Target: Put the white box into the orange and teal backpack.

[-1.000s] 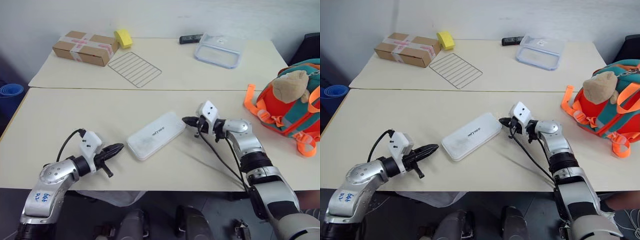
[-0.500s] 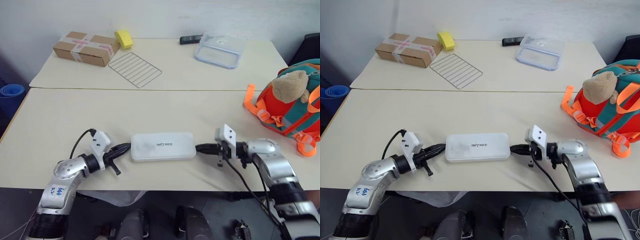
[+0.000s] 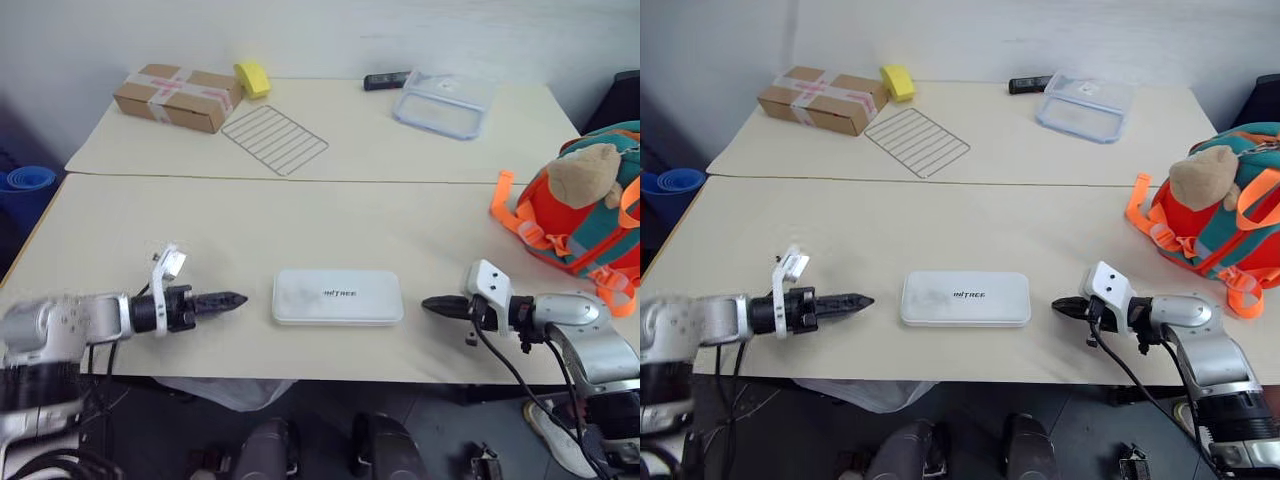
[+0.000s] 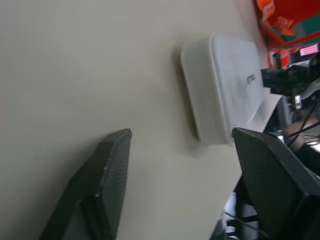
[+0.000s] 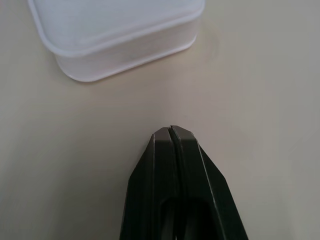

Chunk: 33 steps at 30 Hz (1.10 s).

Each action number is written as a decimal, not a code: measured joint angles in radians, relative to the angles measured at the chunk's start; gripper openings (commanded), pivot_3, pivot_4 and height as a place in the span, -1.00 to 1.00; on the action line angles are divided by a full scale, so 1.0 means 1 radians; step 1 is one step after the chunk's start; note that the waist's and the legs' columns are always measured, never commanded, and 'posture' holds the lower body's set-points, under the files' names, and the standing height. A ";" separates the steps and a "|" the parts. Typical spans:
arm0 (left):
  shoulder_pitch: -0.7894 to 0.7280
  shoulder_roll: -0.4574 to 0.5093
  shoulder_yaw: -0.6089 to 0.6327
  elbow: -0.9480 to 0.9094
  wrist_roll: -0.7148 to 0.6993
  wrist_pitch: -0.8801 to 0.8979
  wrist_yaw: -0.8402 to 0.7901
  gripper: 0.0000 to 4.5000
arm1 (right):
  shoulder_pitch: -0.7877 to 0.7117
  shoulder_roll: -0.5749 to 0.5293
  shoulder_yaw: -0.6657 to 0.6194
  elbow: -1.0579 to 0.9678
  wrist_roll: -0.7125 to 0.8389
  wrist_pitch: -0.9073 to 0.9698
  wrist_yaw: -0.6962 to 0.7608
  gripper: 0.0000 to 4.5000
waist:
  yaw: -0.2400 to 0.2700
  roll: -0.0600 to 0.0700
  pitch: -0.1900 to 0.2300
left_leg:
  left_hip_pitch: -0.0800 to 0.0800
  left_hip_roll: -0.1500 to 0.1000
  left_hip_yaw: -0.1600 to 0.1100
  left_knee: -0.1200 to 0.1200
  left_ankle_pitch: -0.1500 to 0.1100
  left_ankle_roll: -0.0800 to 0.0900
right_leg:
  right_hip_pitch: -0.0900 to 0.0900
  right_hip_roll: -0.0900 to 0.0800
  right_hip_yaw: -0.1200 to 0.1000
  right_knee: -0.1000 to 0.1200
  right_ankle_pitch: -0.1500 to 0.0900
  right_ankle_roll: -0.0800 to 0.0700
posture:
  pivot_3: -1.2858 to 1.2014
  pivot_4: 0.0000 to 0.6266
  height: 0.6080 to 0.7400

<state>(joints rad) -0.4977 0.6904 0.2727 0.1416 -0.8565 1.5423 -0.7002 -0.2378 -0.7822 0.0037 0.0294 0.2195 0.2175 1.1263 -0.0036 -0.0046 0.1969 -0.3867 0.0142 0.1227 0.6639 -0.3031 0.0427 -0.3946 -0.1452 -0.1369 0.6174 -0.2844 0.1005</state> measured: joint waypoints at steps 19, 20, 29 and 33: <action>-0.208 -0.190 -0.065 0.233 -0.086 0.051 0.178 0.99 | -0.136 0.124 0.129 0.017 -0.056 0.014 -0.045 -1.00 | 0.008 -0.001 -0.001 | 0.001 -0.002 -0.001 0.001 0.002 -0.001 | 0.001 -0.002 0.002 0.001 0.000 0.000 | 0.03 -0.52 1.00; -0.208 -0.206 -0.064 0.239 -0.102 0.051 0.193 0.99 | -0.139 0.130 0.136 0.016 -0.056 0.018 -0.048 -1.00 | 0.009 -0.001 -0.001 | 0.001 -0.002 -0.001 0.001 0.002 -0.001 | 0.001 -0.002 0.001 0.002 0.000 0.000 | 0.03 -0.52 1.00; -0.186 -0.232 -0.054 0.258 -0.191 0.063 0.287 -0.07 | -0.094 0.131 0.103 0.010 -0.027 -0.005 -0.058 -1.00 | 0.005 -0.001 0.000 | 0.000 -0.002 -0.001 0.001 0.002 -0.001 | 0.000 -0.001 0.001 0.001 0.000 0.000 | 0.03 -0.52 1.00; -0.124 -0.210 -0.055 0.143 -0.252 0.059 0.228 -0.43 | 0.027 0.128 -0.004 0.001 0.035 -0.044 -0.070 -1.00 | 0.005 -0.001 0.000 | 0.000 -0.002 -0.001 0.001 0.002 -0.001 | 0.000 -0.001 0.001 0.000 0.000 0.000 | 0.03 -0.52 1.00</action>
<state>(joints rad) -0.6214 0.4809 0.2182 0.2849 -1.1084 1.6013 -0.4722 -0.2109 -0.6540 0.0001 0.0309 0.2546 0.1737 1.0559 0.0013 -0.0060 0.1967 -0.3872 0.0124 0.1218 0.6648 -0.3012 0.0421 -0.3942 -0.1463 -0.1354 0.6175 -0.2844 0.1005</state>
